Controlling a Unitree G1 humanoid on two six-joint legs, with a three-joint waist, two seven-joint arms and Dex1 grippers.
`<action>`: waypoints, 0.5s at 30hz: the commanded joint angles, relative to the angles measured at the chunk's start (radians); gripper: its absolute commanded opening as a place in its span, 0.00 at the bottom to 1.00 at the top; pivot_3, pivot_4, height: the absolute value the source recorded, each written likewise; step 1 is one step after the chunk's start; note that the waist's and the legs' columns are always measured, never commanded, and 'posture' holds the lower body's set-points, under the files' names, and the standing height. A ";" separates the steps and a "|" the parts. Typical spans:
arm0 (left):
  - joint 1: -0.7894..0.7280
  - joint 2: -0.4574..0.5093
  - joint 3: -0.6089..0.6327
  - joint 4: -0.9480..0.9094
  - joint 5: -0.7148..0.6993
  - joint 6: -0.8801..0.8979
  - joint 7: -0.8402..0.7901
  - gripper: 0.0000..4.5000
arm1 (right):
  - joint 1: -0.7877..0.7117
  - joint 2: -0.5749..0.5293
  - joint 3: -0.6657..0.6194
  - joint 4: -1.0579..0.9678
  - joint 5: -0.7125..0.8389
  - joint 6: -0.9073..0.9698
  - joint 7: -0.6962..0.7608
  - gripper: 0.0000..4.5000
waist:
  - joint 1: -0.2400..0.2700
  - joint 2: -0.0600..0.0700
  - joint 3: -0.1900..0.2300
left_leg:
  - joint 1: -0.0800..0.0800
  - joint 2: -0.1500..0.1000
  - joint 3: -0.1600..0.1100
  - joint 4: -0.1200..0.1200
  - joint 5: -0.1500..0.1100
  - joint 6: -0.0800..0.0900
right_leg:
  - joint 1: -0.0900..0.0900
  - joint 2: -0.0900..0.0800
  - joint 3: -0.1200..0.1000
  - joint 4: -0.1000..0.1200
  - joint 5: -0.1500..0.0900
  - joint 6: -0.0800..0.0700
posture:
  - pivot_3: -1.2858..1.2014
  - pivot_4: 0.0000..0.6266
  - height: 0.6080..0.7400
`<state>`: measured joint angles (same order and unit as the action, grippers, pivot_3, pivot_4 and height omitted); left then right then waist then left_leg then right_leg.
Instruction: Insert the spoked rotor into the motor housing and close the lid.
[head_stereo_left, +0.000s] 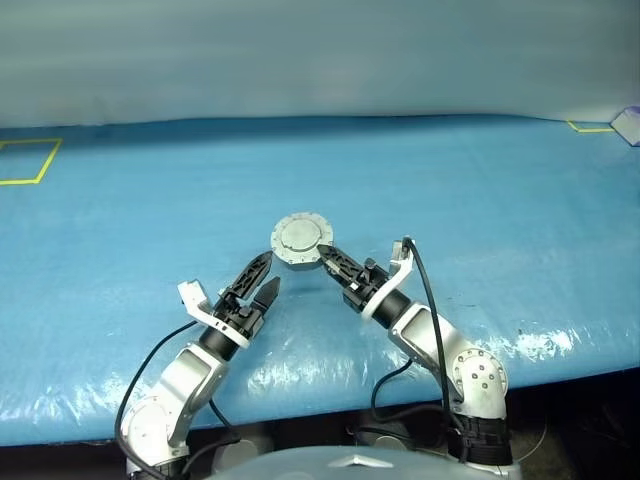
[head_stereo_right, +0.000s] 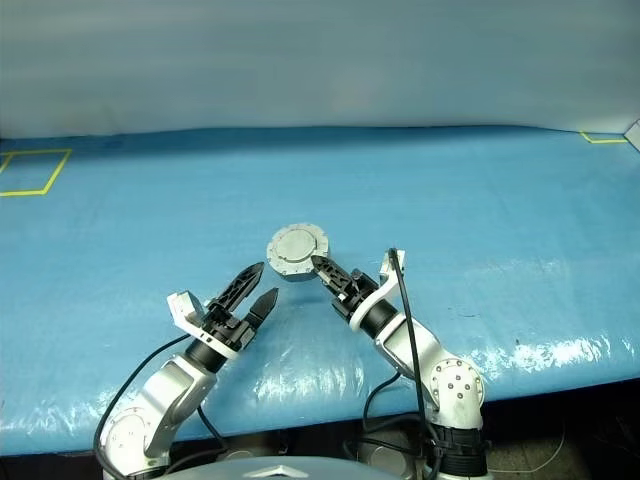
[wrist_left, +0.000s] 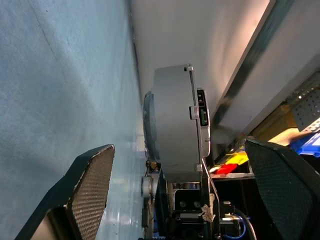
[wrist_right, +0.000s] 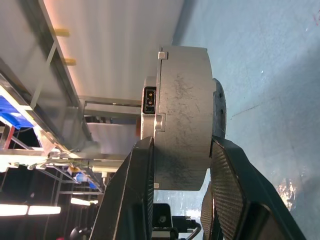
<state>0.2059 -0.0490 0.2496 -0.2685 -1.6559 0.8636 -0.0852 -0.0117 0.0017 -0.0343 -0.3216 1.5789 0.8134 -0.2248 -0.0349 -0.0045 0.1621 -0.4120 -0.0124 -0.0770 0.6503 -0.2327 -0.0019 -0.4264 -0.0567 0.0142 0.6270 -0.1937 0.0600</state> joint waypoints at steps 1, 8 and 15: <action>-0.020 0.016 -0.011 0.026 -0.037 -0.006 -0.070 1.00 | 0.006 -0.003 0.031 -0.080 0.055 0.001 0.005 0.27 | 0.001 0.000 0.000 | 0.000 0.000 0.000 0.000 0.000 0.000 | 0.000 0.000 0.000 0.000 0.000 0.000 | 0.52 0.24 1.00; -0.066 0.058 -0.034 0.096 -0.023 0.002 -0.080 1.00 | 0.030 -0.023 0.069 -0.103 0.087 -0.002 -0.009 0.27 | 0.000 0.000 0.000 | 0.000 0.000 0.000 0.000 0.000 0.000 | 0.000 0.000 0.000 0.000 0.000 0.000 | 0.52 0.24 1.00; -0.086 0.036 -0.078 0.095 -0.036 0.004 -0.037 1.00 | 0.043 -0.038 0.095 -0.123 0.107 -0.006 -0.016 0.27 | 0.000 0.000 0.000 | 0.000 0.000 0.000 0.000 0.000 0.000 | 0.000 0.000 0.000 0.000 0.000 0.000 | 0.52 0.24 1.00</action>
<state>0.1314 -0.0002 0.2126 -0.1597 -1.6789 0.8616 -0.1348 0.0448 -0.0487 0.0102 -0.3646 1.6130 0.7940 -0.2678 -0.0345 -0.0043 0.1619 -0.4120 -0.0123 -0.0771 0.6505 -0.2326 -0.0019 -0.4262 -0.0562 0.0146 0.6270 -0.1935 0.0596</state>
